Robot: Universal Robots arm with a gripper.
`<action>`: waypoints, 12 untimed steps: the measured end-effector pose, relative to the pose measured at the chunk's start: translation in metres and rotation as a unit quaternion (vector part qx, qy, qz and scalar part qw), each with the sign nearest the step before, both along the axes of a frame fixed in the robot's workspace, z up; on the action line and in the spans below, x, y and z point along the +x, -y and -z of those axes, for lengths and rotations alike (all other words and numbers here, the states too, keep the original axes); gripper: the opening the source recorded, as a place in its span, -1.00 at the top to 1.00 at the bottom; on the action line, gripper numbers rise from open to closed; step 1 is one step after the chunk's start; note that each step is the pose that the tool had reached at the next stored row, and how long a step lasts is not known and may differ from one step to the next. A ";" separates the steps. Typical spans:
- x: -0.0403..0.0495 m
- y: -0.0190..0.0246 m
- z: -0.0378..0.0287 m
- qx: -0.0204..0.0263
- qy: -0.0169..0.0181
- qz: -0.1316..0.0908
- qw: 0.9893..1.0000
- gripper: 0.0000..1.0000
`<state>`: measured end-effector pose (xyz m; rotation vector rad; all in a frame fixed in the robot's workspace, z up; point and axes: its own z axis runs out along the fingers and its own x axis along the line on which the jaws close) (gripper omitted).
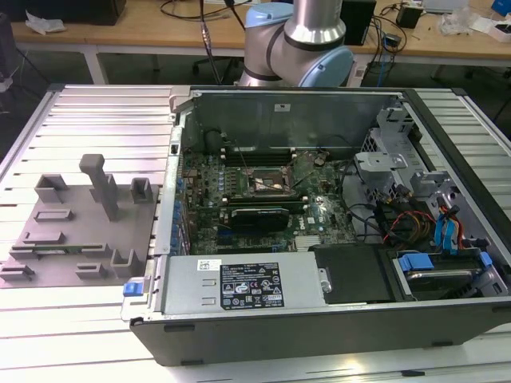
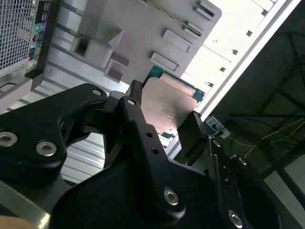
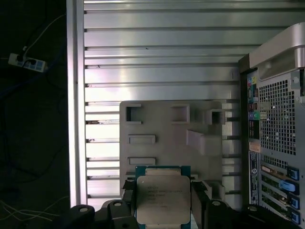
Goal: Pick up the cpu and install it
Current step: 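Pick up the cpu and move it towards the insertion slot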
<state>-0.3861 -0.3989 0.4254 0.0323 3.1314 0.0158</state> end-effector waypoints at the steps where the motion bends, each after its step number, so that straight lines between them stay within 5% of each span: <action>1: 0.0012 0.0000 0.0000 0.000 0.000 0.000 1.000 -0.09; 12: 0.0202 0.0001 0.0000 0.000 0.000 0.000 1.000 -0.09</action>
